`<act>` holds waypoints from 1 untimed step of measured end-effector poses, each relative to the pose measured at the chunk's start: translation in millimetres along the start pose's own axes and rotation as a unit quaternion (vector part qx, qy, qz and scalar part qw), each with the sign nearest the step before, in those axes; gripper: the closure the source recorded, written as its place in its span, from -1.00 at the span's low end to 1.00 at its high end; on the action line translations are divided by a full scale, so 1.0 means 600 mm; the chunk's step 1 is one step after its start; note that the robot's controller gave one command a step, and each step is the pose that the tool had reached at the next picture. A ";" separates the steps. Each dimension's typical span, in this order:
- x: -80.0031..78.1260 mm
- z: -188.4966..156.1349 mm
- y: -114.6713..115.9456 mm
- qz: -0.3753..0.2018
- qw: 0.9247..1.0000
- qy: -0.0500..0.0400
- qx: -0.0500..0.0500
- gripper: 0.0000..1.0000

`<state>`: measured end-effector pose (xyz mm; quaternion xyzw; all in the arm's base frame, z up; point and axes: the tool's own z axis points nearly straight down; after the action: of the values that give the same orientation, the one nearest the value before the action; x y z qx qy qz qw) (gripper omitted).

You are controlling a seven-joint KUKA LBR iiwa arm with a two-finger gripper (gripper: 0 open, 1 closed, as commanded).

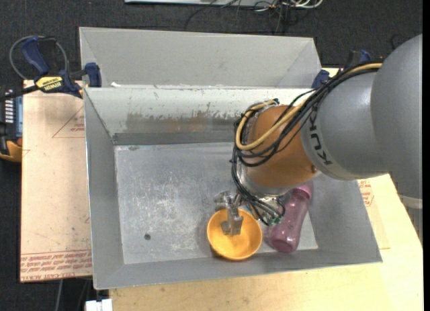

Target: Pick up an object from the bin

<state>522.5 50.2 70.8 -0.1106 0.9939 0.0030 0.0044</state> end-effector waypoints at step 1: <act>0.004 -0.060 0.002 0.000 1.000 0.005 -0.001 1.00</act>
Offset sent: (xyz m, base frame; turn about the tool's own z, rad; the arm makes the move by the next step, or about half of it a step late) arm -0.0034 -0.0001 0.1132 0.0007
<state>519.4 50.2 106.6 -0.1101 0.9939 0.0033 -0.0006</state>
